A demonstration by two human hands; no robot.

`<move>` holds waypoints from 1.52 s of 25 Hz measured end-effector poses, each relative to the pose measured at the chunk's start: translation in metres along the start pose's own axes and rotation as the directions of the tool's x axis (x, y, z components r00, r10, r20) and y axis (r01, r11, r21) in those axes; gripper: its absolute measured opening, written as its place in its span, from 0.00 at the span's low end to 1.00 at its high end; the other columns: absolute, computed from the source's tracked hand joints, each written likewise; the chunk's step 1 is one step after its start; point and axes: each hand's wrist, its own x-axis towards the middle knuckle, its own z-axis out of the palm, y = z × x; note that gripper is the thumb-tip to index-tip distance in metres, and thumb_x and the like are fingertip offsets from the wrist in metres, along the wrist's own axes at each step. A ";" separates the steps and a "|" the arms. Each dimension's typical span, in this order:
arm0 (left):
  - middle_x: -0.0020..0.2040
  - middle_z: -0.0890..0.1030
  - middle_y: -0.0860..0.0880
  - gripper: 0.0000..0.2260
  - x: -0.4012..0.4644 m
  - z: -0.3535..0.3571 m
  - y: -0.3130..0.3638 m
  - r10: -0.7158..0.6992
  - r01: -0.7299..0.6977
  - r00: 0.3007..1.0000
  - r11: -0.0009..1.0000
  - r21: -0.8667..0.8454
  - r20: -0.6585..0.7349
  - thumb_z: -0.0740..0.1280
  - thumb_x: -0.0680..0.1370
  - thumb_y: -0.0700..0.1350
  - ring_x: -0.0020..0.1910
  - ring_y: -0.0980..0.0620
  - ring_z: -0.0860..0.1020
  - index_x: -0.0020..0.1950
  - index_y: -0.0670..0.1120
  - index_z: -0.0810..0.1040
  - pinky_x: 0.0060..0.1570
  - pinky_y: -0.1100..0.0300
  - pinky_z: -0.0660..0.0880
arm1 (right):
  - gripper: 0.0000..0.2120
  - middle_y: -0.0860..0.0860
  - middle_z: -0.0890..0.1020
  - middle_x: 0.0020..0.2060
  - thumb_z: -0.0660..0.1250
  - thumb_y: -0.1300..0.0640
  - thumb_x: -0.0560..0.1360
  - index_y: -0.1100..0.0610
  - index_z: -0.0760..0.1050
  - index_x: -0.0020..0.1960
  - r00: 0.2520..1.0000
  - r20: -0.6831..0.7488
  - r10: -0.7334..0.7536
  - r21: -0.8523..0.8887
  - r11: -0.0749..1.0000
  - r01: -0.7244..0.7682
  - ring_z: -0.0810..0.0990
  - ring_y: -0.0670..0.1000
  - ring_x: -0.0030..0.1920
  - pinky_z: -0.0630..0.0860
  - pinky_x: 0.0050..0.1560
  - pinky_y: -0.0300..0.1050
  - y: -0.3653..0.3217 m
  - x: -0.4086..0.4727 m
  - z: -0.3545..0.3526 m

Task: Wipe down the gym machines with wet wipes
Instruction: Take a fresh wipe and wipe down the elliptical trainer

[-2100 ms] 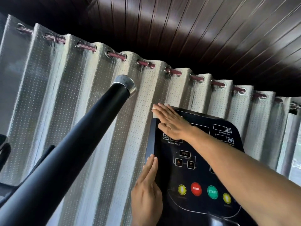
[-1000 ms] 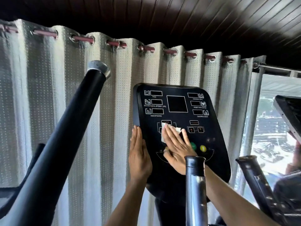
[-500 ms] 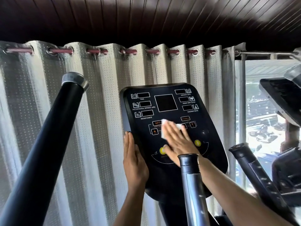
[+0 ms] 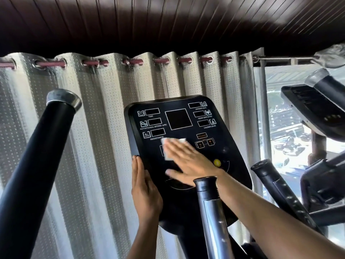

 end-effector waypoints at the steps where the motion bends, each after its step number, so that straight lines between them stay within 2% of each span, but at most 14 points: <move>1: 0.82 0.61 0.56 0.23 0.000 0.000 0.001 -0.005 0.005 1.000 1.000 -0.004 0.002 0.54 0.87 0.36 0.80 0.64 0.57 0.82 0.48 0.63 0.77 0.69 0.55 | 0.41 0.49 0.37 0.82 0.45 0.32 0.82 0.55 0.36 0.83 0.990 -0.010 0.143 0.040 0.989 -0.142 0.34 0.49 0.81 0.40 0.82 0.56 0.018 -0.001 -0.002; 3: 0.82 0.61 0.58 0.22 0.000 0.001 0.004 -0.016 0.016 1.000 1.000 -0.004 0.003 0.54 0.87 0.38 0.80 0.65 0.56 0.82 0.49 0.62 0.76 0.72 0.54 | 0.43 0.53 0.34 0.82 0.37 0.30 0.78 0.57 0.33 0.82 0.899 -0.017 0.437 0.142 0.892 -0.430 0.32 0.52 0.81 0.41 0.81 0.58 0.044 0.009 -0.007; 4: 0.82 0.61 0.58 0.22 0.000 0.001 0.005 -0.017 0.017 1.000 1.000 -0.002 0.003 0.54 0.87 0.38 0.80 0.66 0.56 0.82 0.49 0.62 0.76 0.72 0.53 | 0.45 0.54 0.34 0.81 0.35 0.29 0.77 0.58 0.33 0.82 0.877 -0.009 0.480 0.167 0.866 -0.472 0.32 0.53 0.81 0.41 0.81 0.58 0.041 0.018 -0.007; 7: 0.82 0.62 0.55 0.22 0.001 0.000 0.003 0.000 0.000 1.000 1.000 -0.011 -0.010 0.55 0.87 0.37 0.80 0.62 0.58 0.82 0.47 0.63 0.77 0.69 0.54 | 0.42 0.54 0.39 0.83 0.41 0.34 0.78 0.58 0.39 0.83 0.976 -0.078 0.201 0.090 0.977 -0.194 0.35 0.53 0.82 0.39 0.81 0.56 -0.018 0.037 0.005; 10: 0.82 0.61 0.55 0.22 0.000 -0.001 0.003 0.004 -0.004 1.000 1.000 -0.003 0.002 0.55 0.87 0.37 0.81 0.62 0.58 0.82 0.47 0.63 0.77 0.70 0.55 | 0.38 0.50 0.42 0.83 0.45 0.39 0.80 0.56 0.42 0.84 0.997 -0.076 -0.005 -0.027 1.000 0.003 0.37 0.48 0.82 0.37 0.81 0.53 -0.025 0.024 0.009; 13: 0.82 0.61 0.56 0.22 -0.001 -0.001 0.005 -0.005 0.005 1.000 1.000 -0.017 0.005 0.54 0.87 0.37 0.81 0.62 0.57 0.82 0.47 0.62 0.76 0.73 0.53 | 0.39 0.51 0.42 0.83 0.39 0.36 0.79 0.56 0.40 0.84 0.955 -0.121 0.271 0.032 0.962 -0.269 0.38 0.49 0.82 0.40 0.81 0.56 0.031 0.011 0.008; 16: 0.82 0.61 0.56 0.22 -0.001 -0.001 0.007 -0.006 0.006 1.000 1.000 0.006 -0.002 0.54 0.87 0.37 0.80 0.64 0.57 0.82 0.47 0.63 0.75 0.74 0.53 | 0.43 0.54 0.40 0.83 0.32 0.33 0.76 0.57 0.37 0.83 0.793 -0.089 0.603 0.103 0.797 -0.595 0.39 0.52 0.83 0.37 0.81 0.55 0.073 -0.003 0.009; 21: 0.82 0.61 0.57 0.22 -0.004 -0.003 0.009 -0.028 0.028 1.000 1.000 -0.007 -0.003 0.53 0.87 0.38 0.80 0.65 0.56 0.82 0.48 0.63 0.74 0.74 0.53 | 0.49 0.59 0.43 0.83 0.34 0.31 0.72 0.63 0.41 0.83 0.637 -0.068 0.768 0.256 0.631 -0.733 0.41 0.55 0.83 0.39 0.81 0.57 0.047 -0.010 0.016; 25: 0.82 0.62 0.54 0.23 -0.002 -0.001 0.006 -0.017 0.017 1.000 1.000 -0.012 -0.013 0.55 0.86 0.35 0.80 0.64 0.57 0.81 0.46 0.64 0.75 0.73 0.54 | 0.43 0.61 0.53 0.82 0.49 0.37 0.77 0.65 0.54 0.82 0.853 -0.242 0.463 0.176 0.885 -0.431 0.49 0.59 0.83 0.48 0.81 0.59 -0.023 -0.006 0.027; 27: 0.82 0.62 0.54 0.24 -0.002 -0.001 0.005 -0.008 0.008 1.000 1.000 -0.008 -0.015 0.55 0.86 0.33 0.80 0.63 0.58 0.81 0.46 0.64 0.75 0.73 0.54 | 0.40 0.56 0.48 0.83 0.49 0.39 0.78 0.61 0.49 0.83 0.944 -0.180 0.276 0.146 0.957 -0.252 0.44 0.54 0.83 0.43 0.82 0.55 -0.042 -0.001 0.028; 29: 0.82 0.62 0.54 0.24 -0.003 -0.001 0.007 0.000 0.000 1.000 1.000 -0.006 -0.011 0.55 0.86 0.34 0.80 0.62 0.58 0.81 0.46 0.64 0.75 0.73 0.54 | 0.39 0.51 0.45 0.83 0.47 0.39 0.79 0.58 0.46 0.84 0.960 -0.174 0.220 0.070 0.975 -0.211 0.42 0.50 0.83 0.44 0.82 0.55 -0.019 0.010 0.019; 31: 0.82 0.62 0.54 0.23 -0.004 -0.002 0.008 0.002 -0.002 1.000 1.000 -0.012 -0.009 0.55 0.86 0.35 0.80 0.62 0.57 0.82 0.46 0.64 0.75 0.73 0.54 | 0.39 0.51 0.43 0.83 0.41 0.36 0.79 0.56 0.43 0.84 0.922 -0.160 0.353 0.034 0.935 -0.352 0.40 0.50 0.83 0.45 0.81 0.58 0.024 0.019 0.009; 34: 0.82 0.61 0.55 0.23 -0.004 -0.004 0.006 -0.007 0.007 1.000 1.000 0.005 -0.004 0.55 0.87 0.36 0.81 0.63 0.55 0.82 0.47 0.63 0.76 0.73 0.52 | 0.39 0.52 0.39 0.83 0.38 0.35 0.79 0.55 0.36 0.83 0.764 -0.017 0.644 0.066 0.764 -0.642 0.38 0.51 0.82 0.40 0.81 0.60 0.078 0.018 -0.001; 38: 0.82 0.61 0.54 0.22 -0.005 -0.002 0.007 -0.006 0.006 1.000 1.000 0.005 -0.010 0.55 0.87 0.36 0.81 0.61 0.56 0.82 0.46 0.63 0.77 0.70 0.52 | 0.39 0.56 0.39 0.82 0.40 0.35 0.82 0.60 0.35 0.82 0.598 -0.087 0.797 0.057 0.603 -0.796 0.39 0.54 0.82 0.39 0.81 0.59 0.085 0.011 0.009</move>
